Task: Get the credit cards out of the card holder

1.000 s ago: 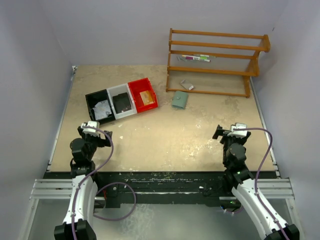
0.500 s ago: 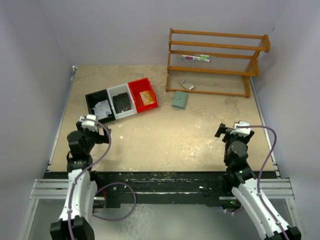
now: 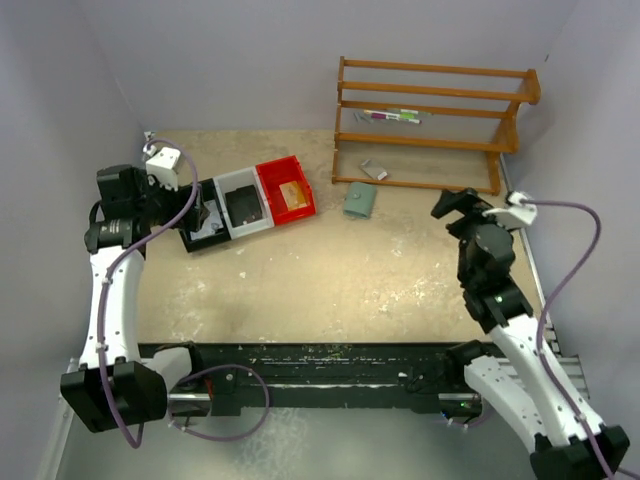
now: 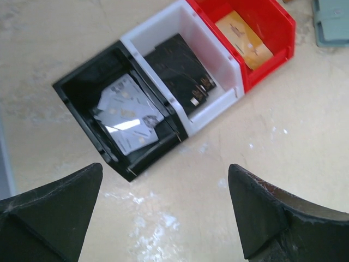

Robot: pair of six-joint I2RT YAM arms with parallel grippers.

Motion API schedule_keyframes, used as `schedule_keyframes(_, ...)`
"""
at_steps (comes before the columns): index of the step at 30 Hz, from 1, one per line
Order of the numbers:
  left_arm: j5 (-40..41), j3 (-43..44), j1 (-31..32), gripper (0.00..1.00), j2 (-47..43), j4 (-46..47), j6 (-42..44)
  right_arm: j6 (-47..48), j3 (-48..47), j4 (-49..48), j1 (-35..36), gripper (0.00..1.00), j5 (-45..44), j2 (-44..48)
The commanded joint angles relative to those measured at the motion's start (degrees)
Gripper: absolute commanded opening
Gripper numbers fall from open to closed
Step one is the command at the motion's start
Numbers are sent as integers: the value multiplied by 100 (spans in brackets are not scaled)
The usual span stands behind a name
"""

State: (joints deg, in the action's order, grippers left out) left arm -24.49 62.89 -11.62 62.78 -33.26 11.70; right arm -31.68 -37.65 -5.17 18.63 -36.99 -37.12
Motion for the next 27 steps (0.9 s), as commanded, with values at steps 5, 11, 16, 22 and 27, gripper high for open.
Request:
schedule_keyframes(5,-515,808,-20,99,186,-1214,-14,132,-1235,-455,7,100,1870,-2533)
schedule_keyframes(11,-704,877,-24,99,286,-1474,-6,-48,-2114,-716,133,100,2033,-4228)
schedule_keyframes(16,-830,855,-24,99,211,-1669,44,242,-3095,-569,616,100,1523,-5696)
schedule_keyframes(22,-857,893,-20,99,208,-1835,96,376,-3923,-113,802,100,1201,-6921)
schedule_keyframes(27,-969,913,-19,99,101,-1975,202,347,-3945,-275,854,100,1154,-7384)
